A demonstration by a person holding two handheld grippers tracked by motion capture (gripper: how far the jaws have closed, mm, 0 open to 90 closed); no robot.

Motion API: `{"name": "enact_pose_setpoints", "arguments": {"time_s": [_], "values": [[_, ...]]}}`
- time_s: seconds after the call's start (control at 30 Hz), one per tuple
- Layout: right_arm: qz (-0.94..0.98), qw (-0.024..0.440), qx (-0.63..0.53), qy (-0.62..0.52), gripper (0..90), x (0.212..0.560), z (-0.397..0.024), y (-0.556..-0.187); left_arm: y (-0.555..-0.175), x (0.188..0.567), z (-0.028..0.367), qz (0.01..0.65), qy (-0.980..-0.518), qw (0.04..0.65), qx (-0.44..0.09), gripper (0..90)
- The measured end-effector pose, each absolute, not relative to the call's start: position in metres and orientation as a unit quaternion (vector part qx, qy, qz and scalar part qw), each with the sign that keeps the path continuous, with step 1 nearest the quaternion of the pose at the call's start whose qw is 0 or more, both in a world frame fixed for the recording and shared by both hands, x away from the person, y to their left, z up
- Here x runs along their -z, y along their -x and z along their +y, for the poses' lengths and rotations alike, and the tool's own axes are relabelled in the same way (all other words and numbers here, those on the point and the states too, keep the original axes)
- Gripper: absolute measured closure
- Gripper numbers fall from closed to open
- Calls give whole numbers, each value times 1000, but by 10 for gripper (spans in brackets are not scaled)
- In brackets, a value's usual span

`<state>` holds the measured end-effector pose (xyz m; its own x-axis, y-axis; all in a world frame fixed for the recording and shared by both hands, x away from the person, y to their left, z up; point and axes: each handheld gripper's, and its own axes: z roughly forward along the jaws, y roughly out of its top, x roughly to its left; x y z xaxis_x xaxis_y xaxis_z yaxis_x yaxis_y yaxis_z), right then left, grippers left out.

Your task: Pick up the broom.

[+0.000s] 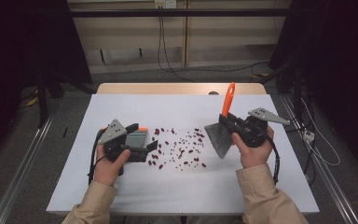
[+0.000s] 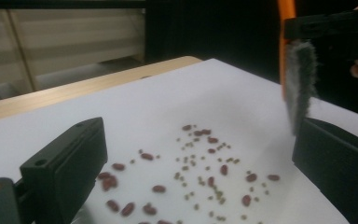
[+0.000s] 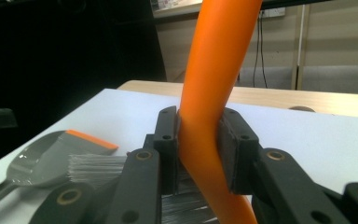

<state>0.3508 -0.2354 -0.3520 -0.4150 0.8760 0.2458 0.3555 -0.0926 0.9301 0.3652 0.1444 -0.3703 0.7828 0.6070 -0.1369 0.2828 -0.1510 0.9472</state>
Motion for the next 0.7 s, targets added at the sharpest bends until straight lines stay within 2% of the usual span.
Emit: {"name": "enact_pose_setpoints", "arguments": {"time_s": [0.23,0.4,0.7], "values": [[639,230,-558,-477,714,350,-211,-361,-373,362,118,284,-749,586,-120,47],[643,227,-559,-471,714,352,-195,-367,-376,360,99,269,-764,577,-106,102],[649,214,-564,-462,714,357,-169,-373,-384,364,83,283,-764,577,-60,235]]}}
